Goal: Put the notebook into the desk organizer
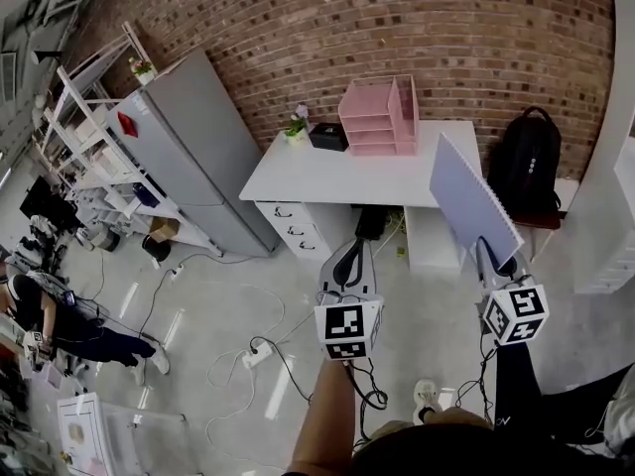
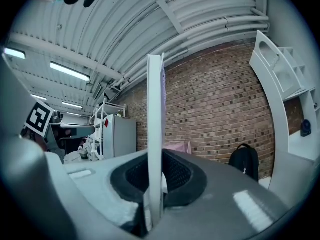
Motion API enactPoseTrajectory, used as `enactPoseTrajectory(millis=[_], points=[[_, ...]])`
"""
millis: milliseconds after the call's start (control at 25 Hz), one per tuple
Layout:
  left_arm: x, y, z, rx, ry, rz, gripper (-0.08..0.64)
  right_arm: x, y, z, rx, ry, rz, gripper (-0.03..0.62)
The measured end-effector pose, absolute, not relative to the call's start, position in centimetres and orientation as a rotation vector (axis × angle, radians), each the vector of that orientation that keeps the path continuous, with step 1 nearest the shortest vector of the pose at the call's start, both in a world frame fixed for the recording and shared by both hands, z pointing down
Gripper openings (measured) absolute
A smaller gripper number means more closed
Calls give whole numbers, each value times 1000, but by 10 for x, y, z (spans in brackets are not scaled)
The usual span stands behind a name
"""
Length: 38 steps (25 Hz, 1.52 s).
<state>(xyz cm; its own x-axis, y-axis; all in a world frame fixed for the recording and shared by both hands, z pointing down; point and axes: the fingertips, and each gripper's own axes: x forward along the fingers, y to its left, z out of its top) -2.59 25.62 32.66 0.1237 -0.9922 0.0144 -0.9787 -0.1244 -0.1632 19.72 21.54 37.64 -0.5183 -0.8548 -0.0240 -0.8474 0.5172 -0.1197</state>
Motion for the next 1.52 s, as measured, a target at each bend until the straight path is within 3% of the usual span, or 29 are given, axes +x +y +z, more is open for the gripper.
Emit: enactPoseTrajectory(millis=[1520], points=[[-55,-18,347,-2324,1931,-133,9,167,-44,397,-1560,2629,-126,29]])
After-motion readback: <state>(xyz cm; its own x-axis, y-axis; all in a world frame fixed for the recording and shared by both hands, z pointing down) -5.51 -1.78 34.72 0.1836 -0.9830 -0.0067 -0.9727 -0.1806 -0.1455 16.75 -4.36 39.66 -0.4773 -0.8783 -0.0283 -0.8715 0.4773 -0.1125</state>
